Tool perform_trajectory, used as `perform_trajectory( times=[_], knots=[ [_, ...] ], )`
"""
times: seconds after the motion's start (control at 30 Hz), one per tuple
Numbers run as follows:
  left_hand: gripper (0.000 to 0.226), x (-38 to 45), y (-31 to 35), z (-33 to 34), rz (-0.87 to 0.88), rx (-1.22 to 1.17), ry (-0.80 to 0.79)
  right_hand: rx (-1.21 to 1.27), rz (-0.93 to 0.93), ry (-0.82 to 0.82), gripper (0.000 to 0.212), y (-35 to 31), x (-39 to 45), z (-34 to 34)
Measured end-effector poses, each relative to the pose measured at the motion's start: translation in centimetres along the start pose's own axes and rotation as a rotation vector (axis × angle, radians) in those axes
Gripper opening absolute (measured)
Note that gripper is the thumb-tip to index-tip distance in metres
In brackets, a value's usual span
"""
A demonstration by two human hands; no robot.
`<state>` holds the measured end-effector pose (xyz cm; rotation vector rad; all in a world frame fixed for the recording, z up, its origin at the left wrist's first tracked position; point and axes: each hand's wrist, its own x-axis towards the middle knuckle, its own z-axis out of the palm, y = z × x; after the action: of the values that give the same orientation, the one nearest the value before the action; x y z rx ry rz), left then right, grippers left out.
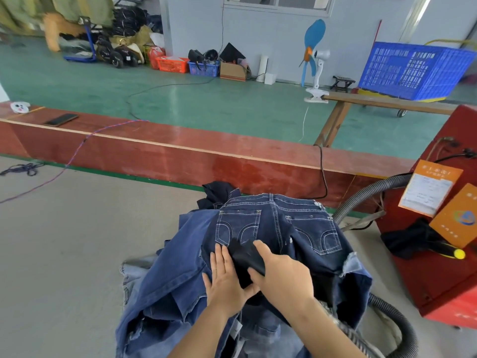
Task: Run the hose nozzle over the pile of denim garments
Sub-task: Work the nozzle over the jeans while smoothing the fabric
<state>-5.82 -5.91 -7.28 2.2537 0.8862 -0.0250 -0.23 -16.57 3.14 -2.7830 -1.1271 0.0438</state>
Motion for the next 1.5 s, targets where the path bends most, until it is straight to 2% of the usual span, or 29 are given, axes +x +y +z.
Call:
perform_trajectory(
  times=[0.17, 0.37, 0.53, 0.67, 0.8, 0.97, 1.23, 1.5],
  knots=[
    [0.126, 0.0, 0.0, -0.1, -0.004, 0.028, -0.012, 0.128, 0.018, 0.121, 0.058, 1.4, 0.4, -2.2],
    [0.124, -0.1, 0.0, -0.1, 0.000, 0.014, -0.018, 0.022, -0.008, -0.055, 0.050, 2.6, -1.7, -2.2],
    [0.120, -0.4, 0.2, 0.0, 0.002, 0.000, 0.012, -0.047, 0.003, -0.060, 0.056, 1.3, -1.1, -0.6],
    [0.112, -0.5, 0.3, -0.1, 0.009, -0.005, 0.035, -0.052, 0.025, -0.023, 0.059, -0.1, 0.3, 0.4],
    [0.121, -0.5, 0.3, -0.3, 0.004, 0.010, 0.009, 0.019, 0.020, 0.026, 0.057, -0.7, 1.7, -0.2],
    [0.126, -0.4, 0.2, -0.3, 0.000, 0.006, -0.007, 0.069, 0.029, 0.180, 0.060, 0.4, 1.6, -2.6],
    [0.122, -0.6, 0.4, -0.4, -0.001, 0.011, -0.012, -0.055, -0.007, -0.067, 0.059, 1.1, -1.7, -1.0],
    [0.113, -0.7, 0.6, -0.4, -0.003, -0.007, 0.036, -0.102, 0.012, -0.022, 0.061, -0.9, -0.1, 1.0]
  ],
)
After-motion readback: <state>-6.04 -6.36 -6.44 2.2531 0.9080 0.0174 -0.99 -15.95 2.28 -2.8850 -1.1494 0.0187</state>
